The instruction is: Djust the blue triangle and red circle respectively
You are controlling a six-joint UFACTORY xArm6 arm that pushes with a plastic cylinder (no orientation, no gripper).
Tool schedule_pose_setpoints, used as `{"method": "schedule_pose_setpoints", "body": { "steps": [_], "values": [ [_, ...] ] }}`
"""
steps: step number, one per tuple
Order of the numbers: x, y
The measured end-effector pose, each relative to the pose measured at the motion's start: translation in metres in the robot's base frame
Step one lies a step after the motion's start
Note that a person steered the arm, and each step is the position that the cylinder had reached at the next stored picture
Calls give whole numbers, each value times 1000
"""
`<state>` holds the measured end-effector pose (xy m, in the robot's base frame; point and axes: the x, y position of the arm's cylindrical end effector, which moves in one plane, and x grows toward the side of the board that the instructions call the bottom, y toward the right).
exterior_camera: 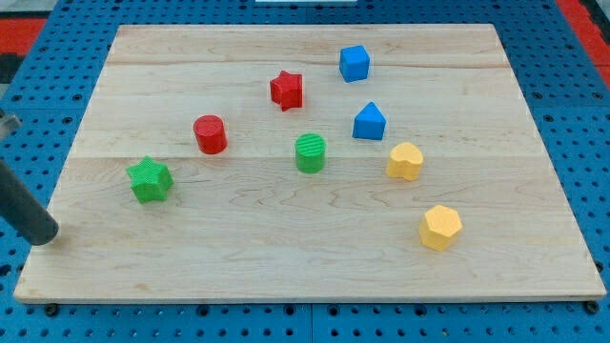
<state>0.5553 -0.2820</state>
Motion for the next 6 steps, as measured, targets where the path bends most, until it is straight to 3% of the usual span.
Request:
{"method": "schedule_pose_setpoints", "body": {
  "steps": [1, 2, 3, 4, 5, 6],
  "values": [
    [35, 3],
    [41, 60],
    [26, 151],
    [31, 204],
    [22, 246],
    [12, 250]
  ]
}}
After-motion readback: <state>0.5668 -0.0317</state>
